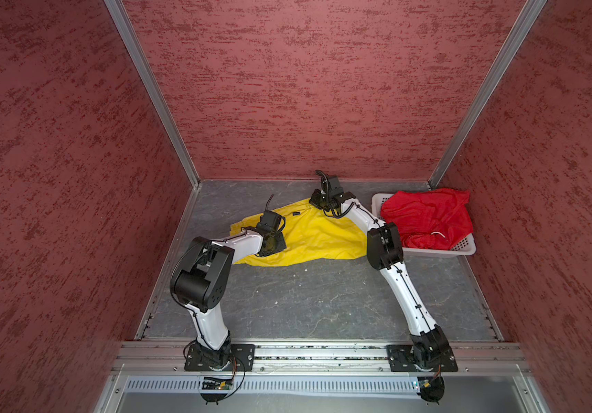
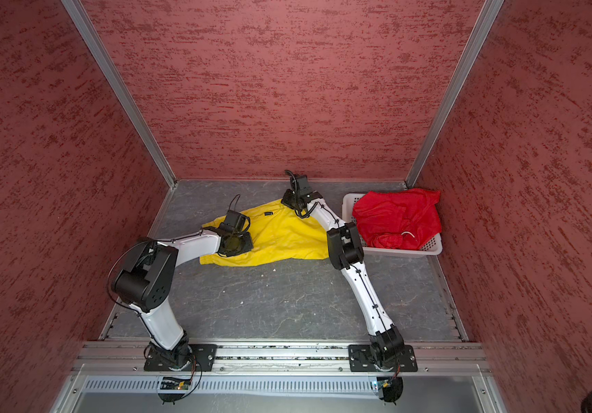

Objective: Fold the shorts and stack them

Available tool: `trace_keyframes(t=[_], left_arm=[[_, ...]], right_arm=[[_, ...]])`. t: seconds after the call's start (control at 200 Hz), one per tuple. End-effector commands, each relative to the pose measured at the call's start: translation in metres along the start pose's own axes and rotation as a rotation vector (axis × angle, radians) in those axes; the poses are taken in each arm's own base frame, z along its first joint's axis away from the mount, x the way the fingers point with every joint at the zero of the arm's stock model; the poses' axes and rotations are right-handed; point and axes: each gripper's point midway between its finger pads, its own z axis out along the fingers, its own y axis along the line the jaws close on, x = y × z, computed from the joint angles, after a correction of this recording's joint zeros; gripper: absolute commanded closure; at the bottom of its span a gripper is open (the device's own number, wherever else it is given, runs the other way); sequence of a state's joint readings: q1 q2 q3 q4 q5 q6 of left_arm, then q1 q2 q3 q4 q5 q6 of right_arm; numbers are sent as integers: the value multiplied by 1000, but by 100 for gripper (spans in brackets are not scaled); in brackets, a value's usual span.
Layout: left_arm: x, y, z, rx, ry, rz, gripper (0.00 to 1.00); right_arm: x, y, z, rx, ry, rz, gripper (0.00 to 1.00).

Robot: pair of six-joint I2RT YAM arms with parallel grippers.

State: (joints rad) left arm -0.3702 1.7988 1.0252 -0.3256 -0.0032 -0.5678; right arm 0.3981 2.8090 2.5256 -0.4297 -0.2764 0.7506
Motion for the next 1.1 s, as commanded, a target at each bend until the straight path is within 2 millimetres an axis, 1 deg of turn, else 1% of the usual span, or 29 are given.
trace_keyframes(t=[0.0,0.045,0.105,0.19,0.25,0.311,0.336,0.361,0.416,0.471,0.516,0.566,0.601,0.636,0.646,0.691,0.746,0.776,0.882,0.932,1.027,1.092], left_arm=[[29,17,15,-51,115,5,73],[26,14,12,-41,108,4,72],[20,7,6,-22,94,5,69],[8,-6,-10,19,61,5,62],[-5,-17,-27,54,27,7,56],[-21,-27,-52,90,-25,17,51],[-26,-30,-61,100,-44,18,49],[-33,-33,-74,116,-73,19,47],[-46,-34,-98,150,-123,8,43],[-58,-28,-123,177,-172,-20,39],[-65,-19,-140,193,-205,-56,35],[-71,-5,-156,199,-239,-106,27],[-72,8,-164,199,-257,-143,17],[-75,21,-174,196,-286,-181,3],[-75,25,-177,196,-295,-192,0],[-77,42,-188,185,-333,-232,1],[-76,62,-199,158,-364,-278,1],[-73,74,-204,140,-374,-305,0],[-68,104,-221,109,-406,-380,0],[-65,118,-229,91,-428,-418,1],[-59,141,-238,52,-440,-478,0],[-54,152,-235,40,-419,-516,1]], right_arm=[[10,-20,-2,83,39,-6,100],[-2,-8,-14,73,13,-54,100],[-19,11,-35,71,-32,-126,100],[-45,42,-77,77,-119,-216,96],[-60,64,-110,93,-192,-279,92],[-67,83,-142,117,-262,-347,83],[-67,91,-154,128,-288,-380,79],[-68,99,-166,140,-317,-410,74],[-63,113,-191,177,-377,-475,61],[-55,120,-210,220,-429,-530,48],[-45,127,-222,249,-466,-576,40],[-30,132,-230,278,-502,-644,32],[-15,140,-231,277,-512,-710,27],[2,149,-229,268,-508,-782,24],[8,151,-228,266,-507,-800,23],[27,157,-224,274,-507,-865,18],[52,164,-216,255,-484,-918,17],[66,170,-211,222,-464,-941,16],[118,192,-194,80,-403,-1015,9],[141,202,-186,41,-382,-1057,6],[187,221,-165,-22,-320,-1147,4],[219,232,-149,-71,-260,-1195,3]])
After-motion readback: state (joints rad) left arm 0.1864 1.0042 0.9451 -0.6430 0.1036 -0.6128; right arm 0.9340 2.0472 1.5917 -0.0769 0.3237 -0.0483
